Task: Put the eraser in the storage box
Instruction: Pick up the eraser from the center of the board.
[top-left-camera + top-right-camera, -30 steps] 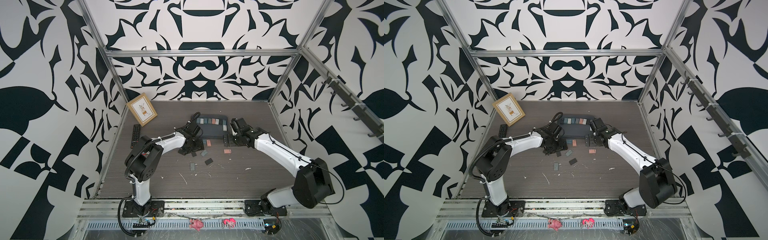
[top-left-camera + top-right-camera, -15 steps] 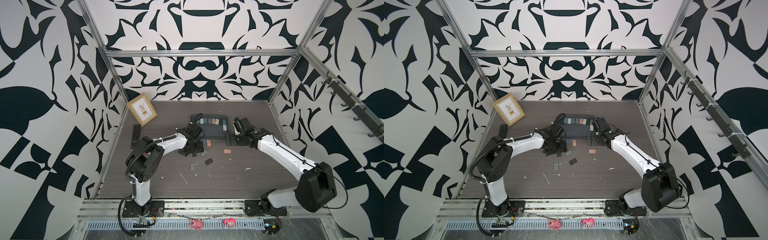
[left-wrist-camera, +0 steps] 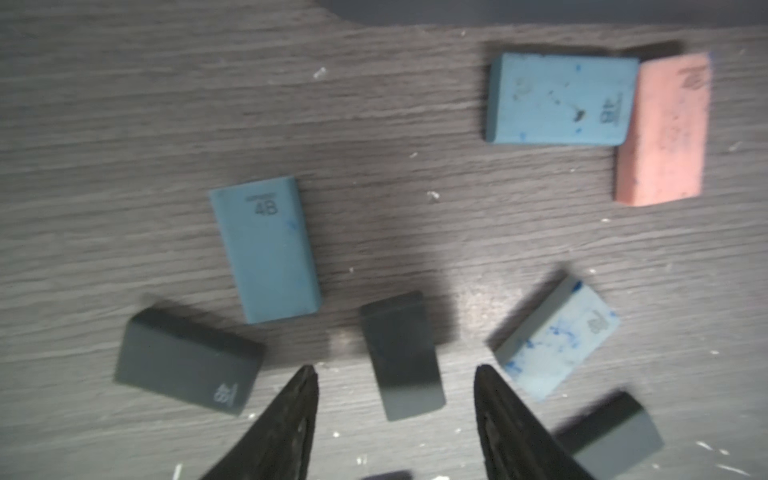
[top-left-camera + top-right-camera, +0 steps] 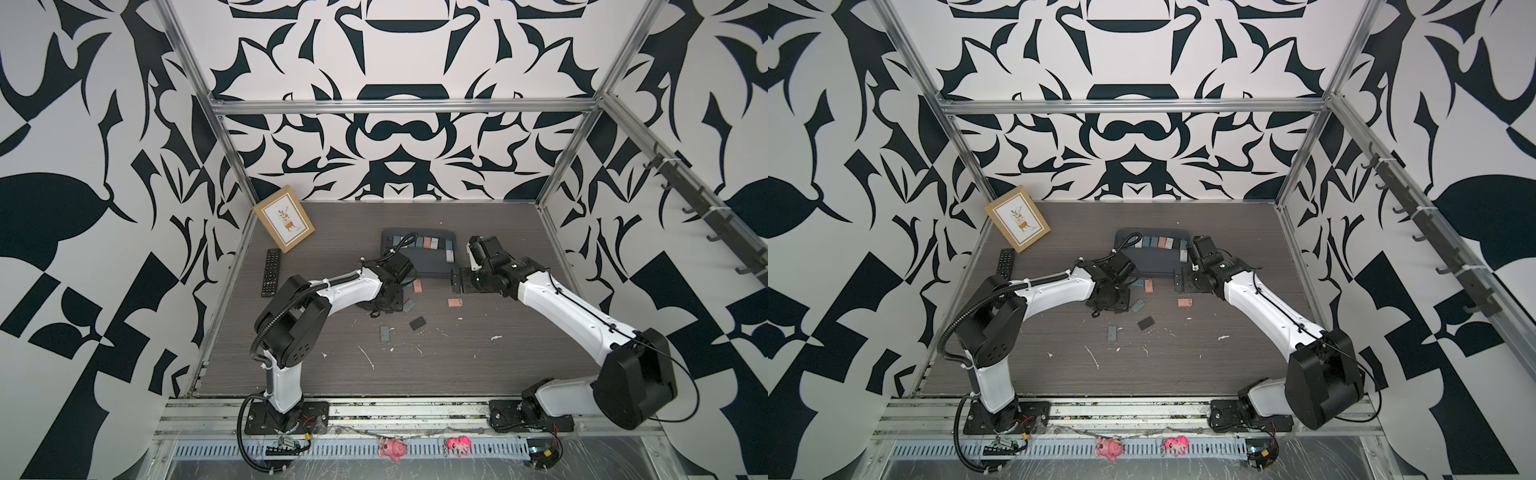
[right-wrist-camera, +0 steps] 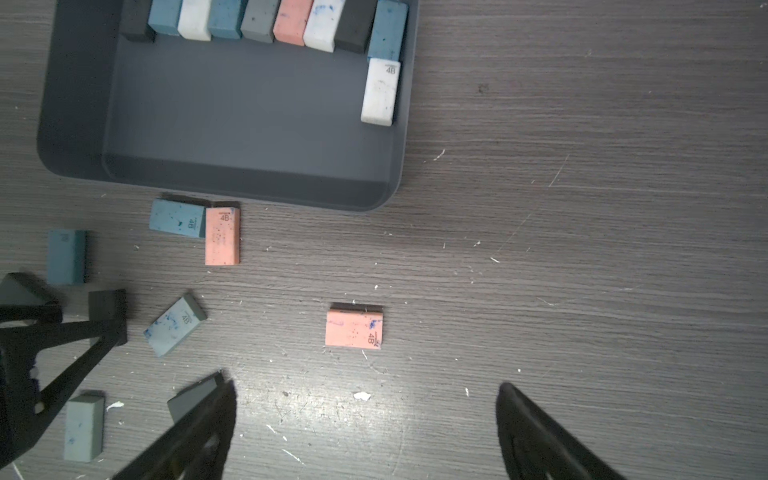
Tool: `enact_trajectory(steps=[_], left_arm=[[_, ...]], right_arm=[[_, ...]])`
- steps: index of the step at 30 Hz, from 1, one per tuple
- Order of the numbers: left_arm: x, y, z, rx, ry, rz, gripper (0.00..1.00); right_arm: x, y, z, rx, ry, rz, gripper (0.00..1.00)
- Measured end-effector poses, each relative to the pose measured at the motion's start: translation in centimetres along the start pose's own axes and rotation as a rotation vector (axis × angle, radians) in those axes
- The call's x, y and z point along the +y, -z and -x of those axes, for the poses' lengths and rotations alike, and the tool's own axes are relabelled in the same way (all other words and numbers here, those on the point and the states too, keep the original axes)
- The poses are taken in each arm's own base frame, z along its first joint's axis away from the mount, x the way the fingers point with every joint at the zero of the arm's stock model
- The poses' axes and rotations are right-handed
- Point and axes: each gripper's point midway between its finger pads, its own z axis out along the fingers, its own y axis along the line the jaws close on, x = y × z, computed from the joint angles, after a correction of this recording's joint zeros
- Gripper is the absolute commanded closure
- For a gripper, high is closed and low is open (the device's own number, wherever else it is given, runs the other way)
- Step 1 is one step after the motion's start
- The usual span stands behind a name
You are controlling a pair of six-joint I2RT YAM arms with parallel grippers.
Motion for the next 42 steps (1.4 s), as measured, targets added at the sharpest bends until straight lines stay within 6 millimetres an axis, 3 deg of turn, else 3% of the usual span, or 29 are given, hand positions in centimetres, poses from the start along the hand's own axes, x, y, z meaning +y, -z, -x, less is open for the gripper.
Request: enact_trajectory(steps=[16, 22, 30, 42], left_arm=[[-0.3, -1.3, -0.6, 0.015, -0.059, 0.082, 0.44], [-0.9, -1.6, 0.1, 0.011, -0.069, 0.080, 0.55], [-0.9, -1.6, -0.1, 0.010, -0.077, 0.081, 0.57], [-0.9, -1.6, -0.1, -0.005, -0.081, 0.076, 0.74]], right_arm=[[0.0, -0.2, -0.3, 0.007, -0.010, 0.004, 0.01], [0.0, -0.1, -0.3, 0.002, -0.011, 0.006, 0.01], [0.0, 0.1, -0.2, -0.008, -0.012, 0.009, 0.01], [0.1, 0.1, -0.2, -0.009, -0.012, 0.011, 0.01]])
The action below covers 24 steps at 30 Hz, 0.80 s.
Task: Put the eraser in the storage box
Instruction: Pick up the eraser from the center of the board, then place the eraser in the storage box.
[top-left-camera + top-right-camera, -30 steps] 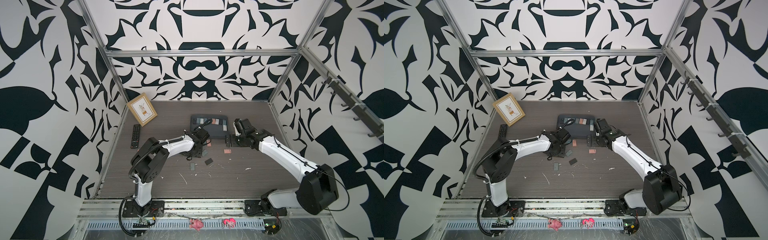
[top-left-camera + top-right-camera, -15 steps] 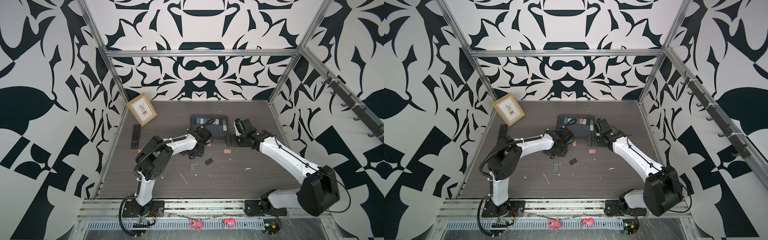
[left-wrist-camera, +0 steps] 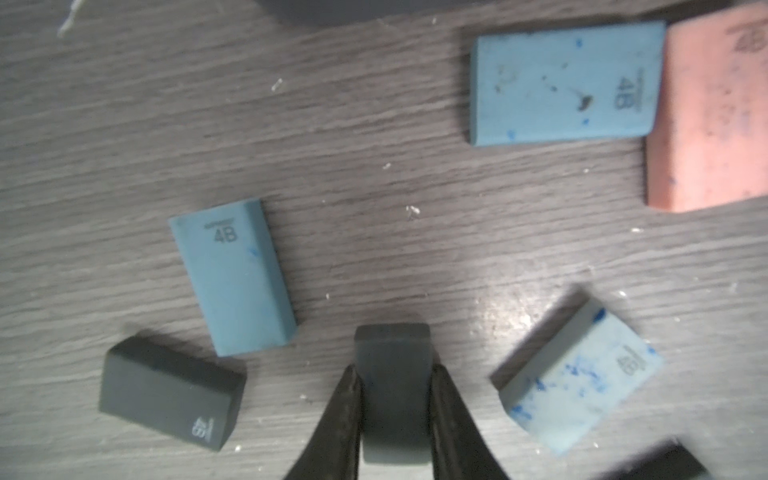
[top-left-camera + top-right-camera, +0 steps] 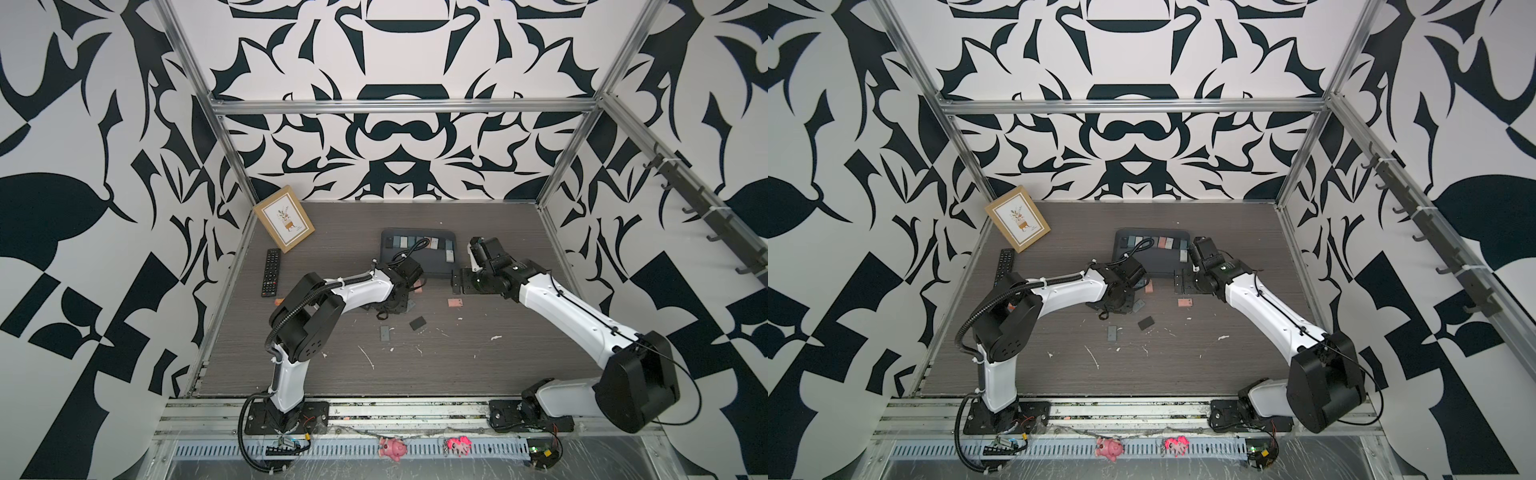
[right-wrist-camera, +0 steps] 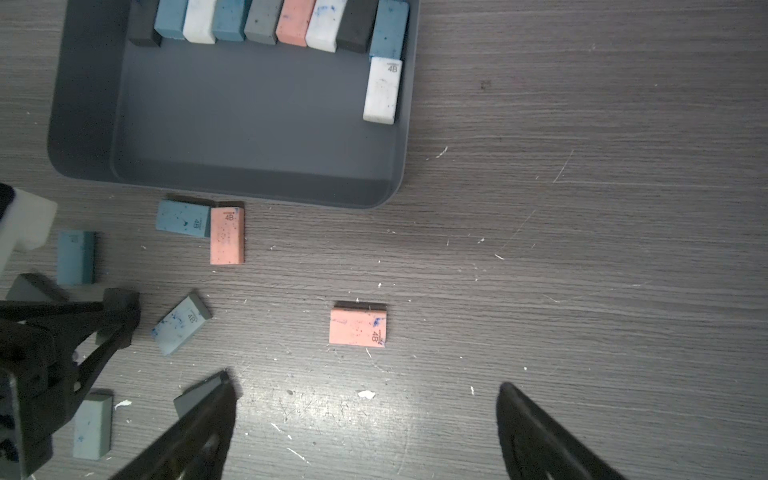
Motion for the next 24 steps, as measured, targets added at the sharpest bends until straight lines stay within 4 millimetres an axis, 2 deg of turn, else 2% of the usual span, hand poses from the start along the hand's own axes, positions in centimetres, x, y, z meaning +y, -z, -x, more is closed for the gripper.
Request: enact_trajectory(steps=[6, 10, 15, 20, 22, 24], left_arm=[[-0.3, 0.4, 0.0, 0.020, -0.008, -0.022, 0.77], [-1.2, 1.8, 1.1, 0.016, -0.029, -0.052, 0.77], [-3.4, 5.5, 5.1, -0.074, -0.055, -0.119, 0.77], [-5.3, 9.9, 10.0, -0.194, -0.077, -0.199, 0.78], [-6.1, 10.8, 12.1, -0.235, -0.081, -0.227, 0.78], [-6.7, 10.7, 13.9, -0.259, -0.085, -0.240, 0.78]], right_arm=[[0.0, 0.0, 0.0, 0.006, -0.011, 0.012, 0.01], [-0.4, 0.0, 0.1, 0.012, -0.041, 0.027, 0.01], [-1.5, 0.1, 0.6, 0.010, -0.094, 0.039, 0.01], [-2.6, 0.2, 1.3, 0.004, -0.155, 0.058, 0.01], [-2.9, 0.2, 1.6, -0.001, -0.178, 0.065, 0.01], [-3.2, 0.3, 1.9, -0.004, -0.197, 0.072, 0.01]])
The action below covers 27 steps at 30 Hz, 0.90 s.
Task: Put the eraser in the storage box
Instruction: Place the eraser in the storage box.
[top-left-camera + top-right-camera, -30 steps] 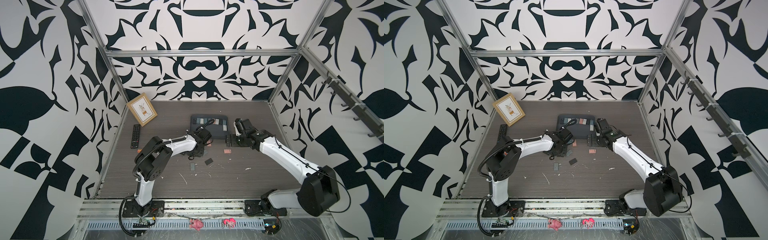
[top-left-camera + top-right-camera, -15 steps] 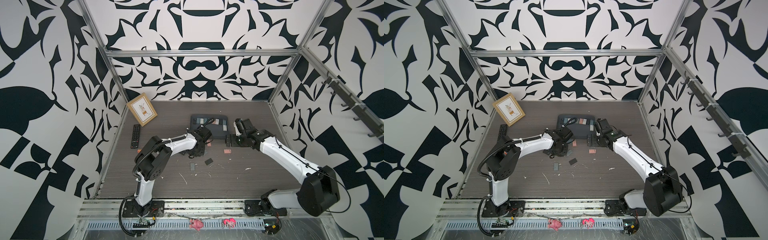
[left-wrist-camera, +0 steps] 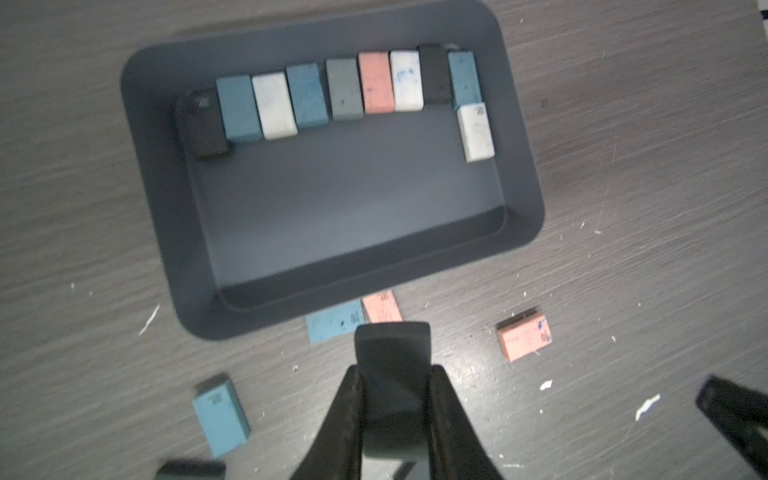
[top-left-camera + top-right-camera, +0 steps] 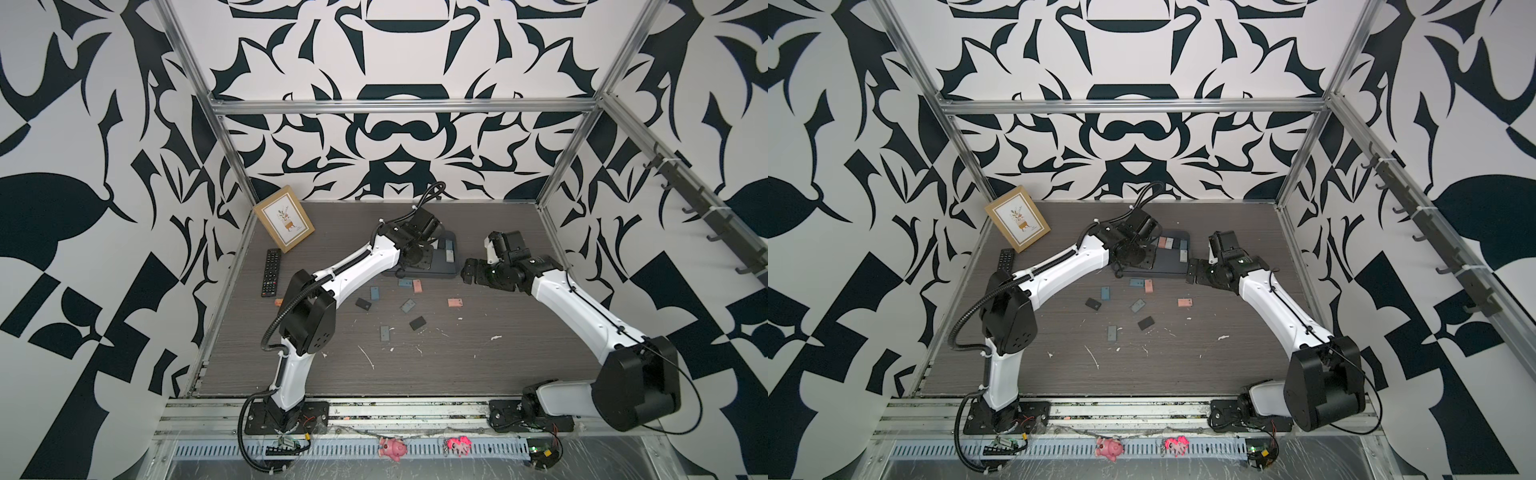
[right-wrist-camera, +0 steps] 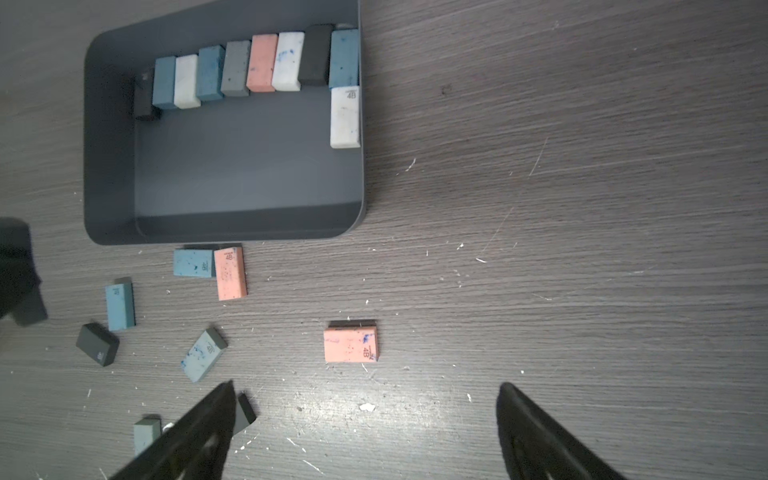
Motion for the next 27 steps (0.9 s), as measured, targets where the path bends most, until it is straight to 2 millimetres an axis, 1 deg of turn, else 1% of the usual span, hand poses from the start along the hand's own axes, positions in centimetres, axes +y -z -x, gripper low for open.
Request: enact_trajectory(steps=[2, 5, 8, 12, 17, 22, 27], left_arm=[[-0.2, -1.5, 1.5, -0.011, -0.004, -0.007, 0.78], [-0.2, -4.4, 2.7, -0.008, -0.007, -0.012, 0.78], [-0.1, -7.3, 3.1, 0.007, 0.000, -0.016, 0.78], [-0.2, -10.1, 3.0, 0.026, 0.017, -0.047, 0.78], [-1.4, -12.0, 3.8, 0.006, 0.045, -0.119, 0.78], [-2.4, -13.8, 4.7, -0.020, 0.073, -0.165, 0.78], [-2.6, -15.2, 4.3, -0.015, 0.093, -0.185, 0.78]], right_arm=[[-0.2, 0.1, 0.3, -0.005, -0.015, 0.008, 0.01], [-0.4, 0.2, 0.7, -0.011, -0.038, 0.017, 0.01], [-0.7, 0.3, 1.1, -0.016, -0.063, 0.028, 0.01], [-1.1, 0.3, 1.5, -0.025, -0.087, 0.035, 0.01], [-1.6, 0.3, 1.8, -0.034, -0.106, 0.039, 0.01], [-2.1, 0.0, 1.5, -0.027, -0.119, 0.036, 0.01], [-2.4, -0.3, 1.1, -0.017, -0.125, 0.033, 0.01]])
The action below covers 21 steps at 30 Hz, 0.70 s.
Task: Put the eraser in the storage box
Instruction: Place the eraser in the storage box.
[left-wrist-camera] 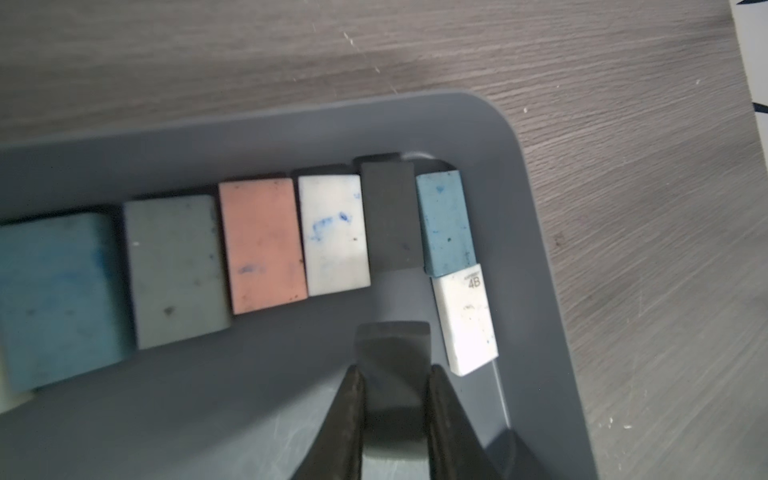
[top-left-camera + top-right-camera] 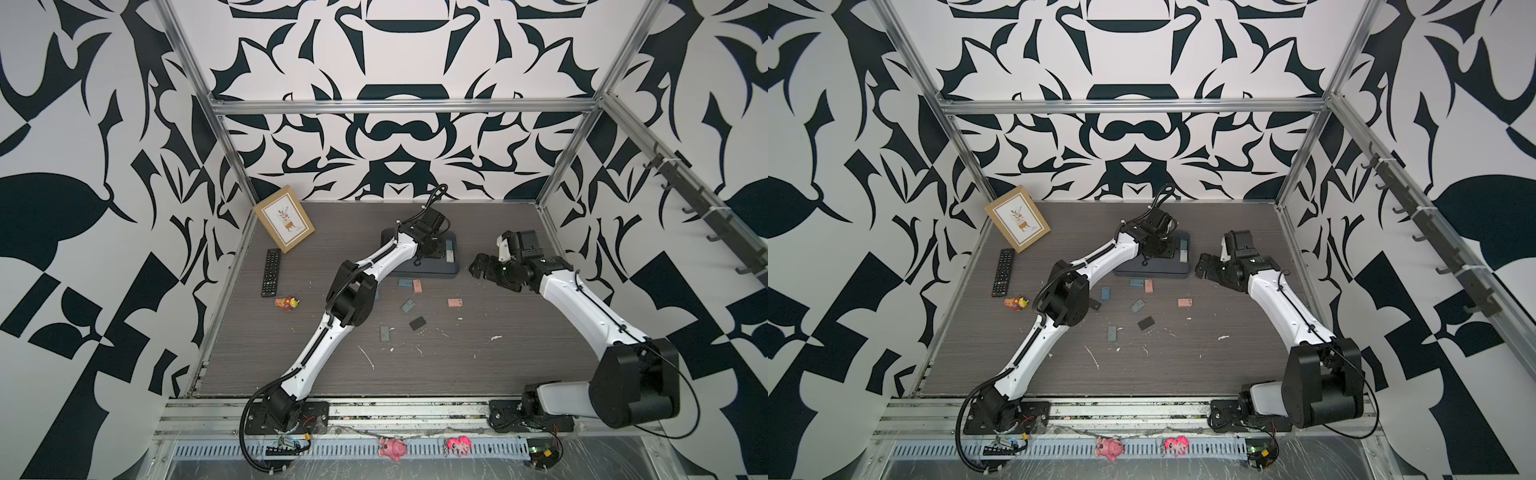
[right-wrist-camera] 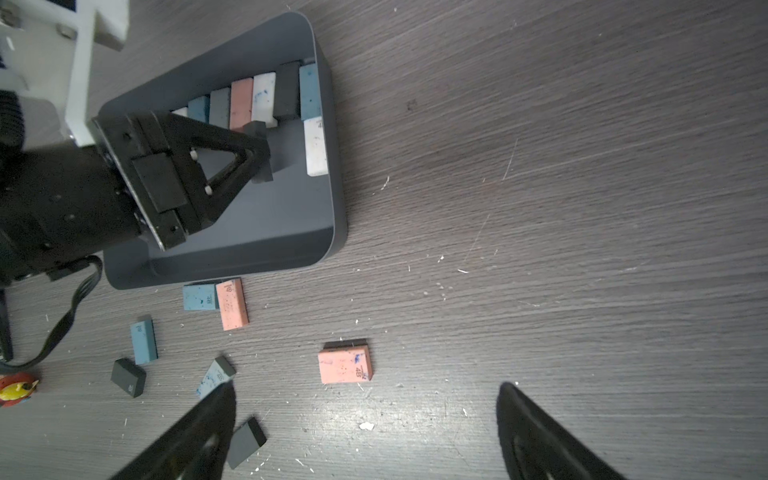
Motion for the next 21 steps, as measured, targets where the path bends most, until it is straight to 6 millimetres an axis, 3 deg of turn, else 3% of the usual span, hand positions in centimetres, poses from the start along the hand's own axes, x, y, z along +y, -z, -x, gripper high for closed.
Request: enact_trajectory(steps=[9, 21], left_arm=[[-0.5, -0.3, 0.5, -0.024, 0.020, -0.030, 0.77], [-0.2, -1.4, -0.3, -0.007, 0.034, -0.030, 0.73]], right_arm=[[-0.6, -0.6, -0.4, 0.008, -0.012, 0.001, 0.01], [-0.8, -0.6, -0.1, -0.001, -0.020, 0.002, 0.01]])
